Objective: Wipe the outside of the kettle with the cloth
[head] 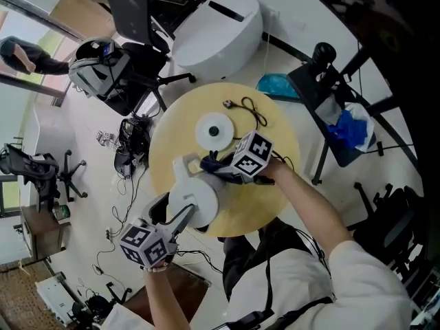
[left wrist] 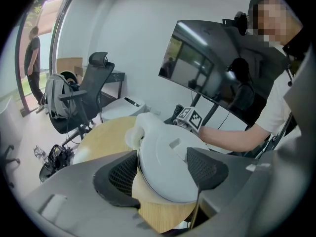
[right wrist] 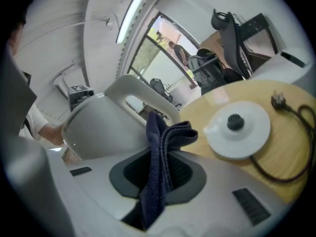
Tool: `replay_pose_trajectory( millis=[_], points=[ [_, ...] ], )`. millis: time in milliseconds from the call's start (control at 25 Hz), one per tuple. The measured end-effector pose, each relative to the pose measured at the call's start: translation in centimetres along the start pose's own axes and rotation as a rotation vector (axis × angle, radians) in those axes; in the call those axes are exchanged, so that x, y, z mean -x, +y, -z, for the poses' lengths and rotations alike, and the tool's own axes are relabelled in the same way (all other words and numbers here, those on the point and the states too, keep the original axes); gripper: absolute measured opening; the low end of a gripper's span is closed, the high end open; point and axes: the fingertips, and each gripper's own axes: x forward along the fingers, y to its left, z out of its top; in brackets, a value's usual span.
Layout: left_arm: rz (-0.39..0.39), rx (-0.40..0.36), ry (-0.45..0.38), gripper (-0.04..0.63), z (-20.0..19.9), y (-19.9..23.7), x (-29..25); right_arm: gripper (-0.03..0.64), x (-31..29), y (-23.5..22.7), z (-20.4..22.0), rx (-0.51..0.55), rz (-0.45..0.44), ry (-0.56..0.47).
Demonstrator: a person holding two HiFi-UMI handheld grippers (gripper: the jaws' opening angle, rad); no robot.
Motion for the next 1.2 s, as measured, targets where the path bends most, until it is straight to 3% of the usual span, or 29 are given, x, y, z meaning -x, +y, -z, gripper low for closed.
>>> replay_pose_trajectory(
  millis=[160,440,560,840,1040,1200],
  points=[
    [0.006,-0.002,0.002,0.318,0.0,0.1,0.0,0.064,-1.5,-3.2,3.0,-0.129,0.045,0.008],
    [0.007,0.014,-0.003,0.321,0.0,0.1,-0.1,0.064,-2.2,-5.0,4.9,-0.234,0.097,-0.005],
    [0.000,0.019,-0.003,0.321,0.0,0.2,-0.1,0.064,-1.0,-3.0,3.3,-0.248,0.067,-0.080],
    [-0.035,0.044,-0.046,0.321,-0.2,0.3,-0.2,0.064,5.0,5.4,-2.5,-0.201,-0.006,-0.379],
    [-0.036,0.049,-0.044,0.321,-0.2,0.4,-0.3,0.064,8.2,10.8,-4.6,-0.137,-0.015,-0.487],
    [-0.049,0.052,-0.044,0.321,-0.3,0.4,-0.3,0.064,8.8,12.6,-4.8,-0.106,0.046,-0.533]
  ],
)
